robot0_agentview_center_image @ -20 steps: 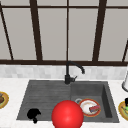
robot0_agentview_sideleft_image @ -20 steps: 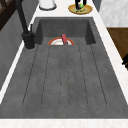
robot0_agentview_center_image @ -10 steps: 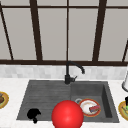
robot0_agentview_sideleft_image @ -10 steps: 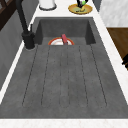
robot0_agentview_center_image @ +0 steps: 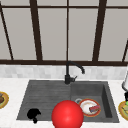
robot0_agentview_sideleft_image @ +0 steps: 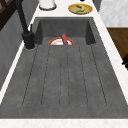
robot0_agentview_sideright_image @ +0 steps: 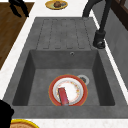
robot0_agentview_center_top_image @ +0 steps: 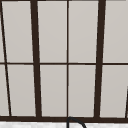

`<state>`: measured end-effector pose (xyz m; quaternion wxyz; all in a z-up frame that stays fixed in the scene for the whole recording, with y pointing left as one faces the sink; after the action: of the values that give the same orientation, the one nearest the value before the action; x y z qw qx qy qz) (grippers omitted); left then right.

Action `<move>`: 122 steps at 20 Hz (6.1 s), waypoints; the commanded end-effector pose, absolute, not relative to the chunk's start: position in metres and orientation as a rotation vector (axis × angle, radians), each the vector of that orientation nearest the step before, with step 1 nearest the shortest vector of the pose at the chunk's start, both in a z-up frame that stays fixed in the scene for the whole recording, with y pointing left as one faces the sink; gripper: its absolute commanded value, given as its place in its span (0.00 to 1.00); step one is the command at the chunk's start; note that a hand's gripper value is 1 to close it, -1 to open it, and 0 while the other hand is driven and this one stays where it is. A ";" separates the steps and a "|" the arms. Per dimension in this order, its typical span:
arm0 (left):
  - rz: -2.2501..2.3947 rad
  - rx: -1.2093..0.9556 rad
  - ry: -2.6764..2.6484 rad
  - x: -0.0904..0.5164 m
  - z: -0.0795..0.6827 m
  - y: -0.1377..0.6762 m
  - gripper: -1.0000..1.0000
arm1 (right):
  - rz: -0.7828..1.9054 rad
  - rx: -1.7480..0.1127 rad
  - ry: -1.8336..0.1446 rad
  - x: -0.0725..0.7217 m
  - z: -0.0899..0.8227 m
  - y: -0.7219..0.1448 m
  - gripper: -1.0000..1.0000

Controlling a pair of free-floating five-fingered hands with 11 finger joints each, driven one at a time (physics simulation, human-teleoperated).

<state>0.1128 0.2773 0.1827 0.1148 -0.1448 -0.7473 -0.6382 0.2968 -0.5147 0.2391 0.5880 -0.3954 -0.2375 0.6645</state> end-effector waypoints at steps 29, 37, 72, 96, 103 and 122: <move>-1.871 -0.424 -2.190 0.113 0.183 0.277 0.50 | 1.577 -0.861 -0.468 0.299 0.319 -0.298 1.00; -1.871 -0.424 -2.190 0.113 0.183 0.277 0.50 | 1.530 -0.829 -0.416 0.321 0.318 -0.249 1.00; -1.871 -0.424 -2.190 0.113 0.183 0.277 0.50 | 1.686 -1.009 -0.625 0.451 0.087 -0.130 1.00; -1.871 -0.424 -2.190 0.113 0.183 0.277 0.50 | 1.580 -1.300 -0.792 0.464 -0.019 -0.166 1.00; -1.871 -0.424 -2.190 0.113 0.183 0.277 0.50 | 1.492 -1.278 -0.666 0.490 -0.054 -0.148 1.00; -1.871 -0.424 -2.190 0.113 0.183 0.277 0.50 | 1.616 -1.326 -0.225 0.559 -0.070 -0.112 1.00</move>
<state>0.1128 0.2773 0.1827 0.1148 -0.1448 -0.7473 -0.6382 0.5583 -0.1101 -0.0666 0.5472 -0.4951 -0.0817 0.6700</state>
